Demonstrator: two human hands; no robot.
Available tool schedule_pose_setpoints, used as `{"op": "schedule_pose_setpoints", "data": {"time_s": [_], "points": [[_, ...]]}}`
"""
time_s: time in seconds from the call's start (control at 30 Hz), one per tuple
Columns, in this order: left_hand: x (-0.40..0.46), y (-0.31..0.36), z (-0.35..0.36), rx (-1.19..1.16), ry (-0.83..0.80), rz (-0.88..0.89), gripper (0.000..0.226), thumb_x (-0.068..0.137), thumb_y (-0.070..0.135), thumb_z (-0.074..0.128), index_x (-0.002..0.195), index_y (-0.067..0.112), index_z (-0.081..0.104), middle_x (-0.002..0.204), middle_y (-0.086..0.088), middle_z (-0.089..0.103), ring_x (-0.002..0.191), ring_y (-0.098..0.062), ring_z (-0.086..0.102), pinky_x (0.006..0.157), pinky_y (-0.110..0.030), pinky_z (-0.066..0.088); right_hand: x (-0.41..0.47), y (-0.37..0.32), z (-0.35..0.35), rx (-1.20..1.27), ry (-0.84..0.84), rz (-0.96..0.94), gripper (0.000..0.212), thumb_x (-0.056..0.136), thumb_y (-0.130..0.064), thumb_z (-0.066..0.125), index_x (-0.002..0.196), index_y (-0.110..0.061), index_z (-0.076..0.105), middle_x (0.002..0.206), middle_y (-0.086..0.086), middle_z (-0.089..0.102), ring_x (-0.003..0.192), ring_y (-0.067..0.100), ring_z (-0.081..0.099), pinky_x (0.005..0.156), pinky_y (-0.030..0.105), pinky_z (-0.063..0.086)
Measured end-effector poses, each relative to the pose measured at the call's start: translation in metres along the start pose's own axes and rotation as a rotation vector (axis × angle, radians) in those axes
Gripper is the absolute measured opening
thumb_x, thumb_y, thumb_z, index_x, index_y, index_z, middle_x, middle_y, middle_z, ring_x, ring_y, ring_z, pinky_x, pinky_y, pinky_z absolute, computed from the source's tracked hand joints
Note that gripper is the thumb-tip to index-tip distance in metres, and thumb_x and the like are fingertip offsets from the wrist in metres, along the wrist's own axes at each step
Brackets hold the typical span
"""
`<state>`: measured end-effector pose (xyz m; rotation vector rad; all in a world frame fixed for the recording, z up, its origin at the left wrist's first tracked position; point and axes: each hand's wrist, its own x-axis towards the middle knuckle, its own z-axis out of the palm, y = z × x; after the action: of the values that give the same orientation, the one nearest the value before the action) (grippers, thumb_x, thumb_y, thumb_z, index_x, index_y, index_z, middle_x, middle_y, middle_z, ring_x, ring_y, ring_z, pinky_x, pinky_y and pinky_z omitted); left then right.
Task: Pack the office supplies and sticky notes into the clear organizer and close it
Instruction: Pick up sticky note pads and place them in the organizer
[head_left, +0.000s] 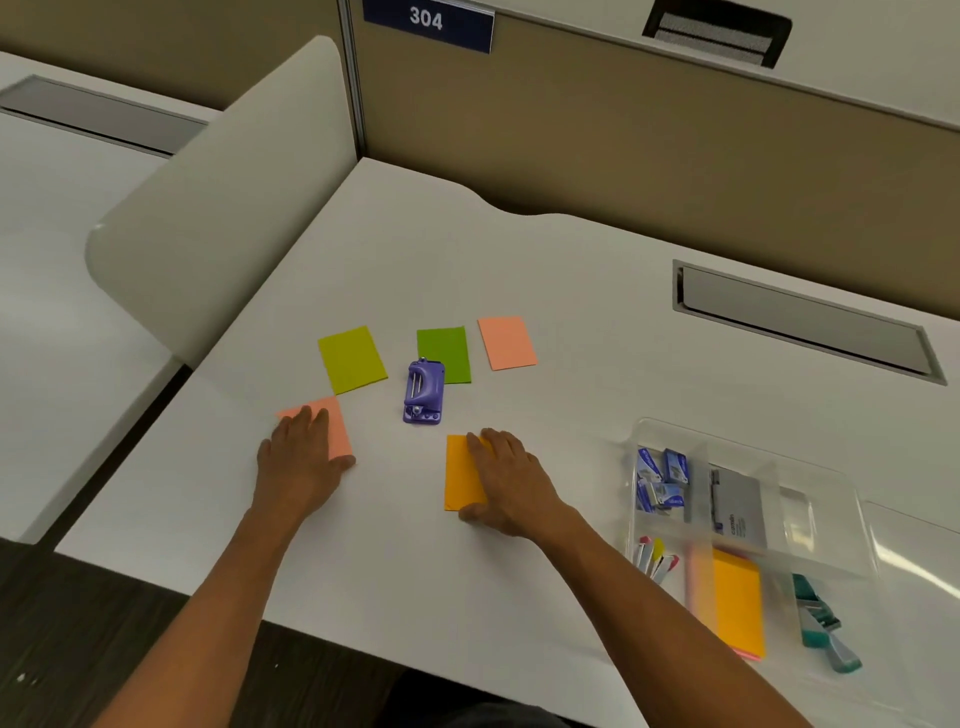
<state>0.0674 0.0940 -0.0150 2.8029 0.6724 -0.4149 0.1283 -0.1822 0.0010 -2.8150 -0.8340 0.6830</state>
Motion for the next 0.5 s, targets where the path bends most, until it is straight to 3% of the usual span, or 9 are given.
{"op": "schedule_pose_setpoints", "data": {"time_s": [0.1, 0.2, 0.37, 0.5], "points": [[-0.01, 0.007, 0.003, -0.038, 0.093, 0.023, 0.071, 0.086, 0.044, 0.062, 0.143, 0.013, 0.034, 0.145, -0.012, 0.037, 0.129, -0.035, 0.036, 0.103, -0.046, 0.037, -0.005, 0.0, 0.001, -0.013, -0.011, 0.02, 0.107, 0.074, -0.055, 0.075, 0.153, -0.019, 0.011, 0.158, 0.007, 0.016, 0.144, 0.03, 0.019, 0.11, 0.049, 0.031], [-0.022, 0.015, 0.006, -0.02, 0.099, 0.03, 0.069, 0.081, 0.045, 0.068, 0.137, 0.013, 0.042, 0.136, -0.011, 0.04, 0.119, -0.036, 0.038, 0.092, -0.044, 0.042, -0.01, 0.0, 0.004, -0.017, -0.018, 0.04, 0.11, 0.071, -0.054, 0.078, 0.152, -0.02, 0.011, 0.154, 0.007, 0.02, 0.141, 0.031, 0.022, 0.107, 0.049, 0.034], [-0.038, 0.02, 0.01, -0.072, 0.035, -0.016, 0.09, 0.072, 0.058, 0.072, 0.144, 0.023, 0.031, 0.149, -0.009, 0.024, 0.133, -0.036, 0.024, 0.103, -0.047, 0.034, -0.019, 0.001, 0.006, -0.027, -0.052, 0.06, 0.114, 0.067, -0.055, 0.08, 0.151, -0.018, 0.013, 0.148, 0.01, 0.024, 0.137, 0.032, 0.025, 0.104, 0.046, 0.037], [-0.05, 0.028, 0.013, -0.023, 0.02, -0.011, 0.099, 0.065, 0.063, 0.074, 0.143, 0.022, 0.029, 0.139, -0.01, 0.031, 0.123, -0.033, 0.033, 0.095, -0.043, 0.04, -0.026, 0.003, 0.006, 0.035, -0.006, 0.1, 0.113, 0.063, -0.057, 0.081, 0.149, -0.019, 0.018, 0.142, 0.01, 0.028, 0.13, 0.031, 0.031, 0.1, 0.043, 0.042]]}}
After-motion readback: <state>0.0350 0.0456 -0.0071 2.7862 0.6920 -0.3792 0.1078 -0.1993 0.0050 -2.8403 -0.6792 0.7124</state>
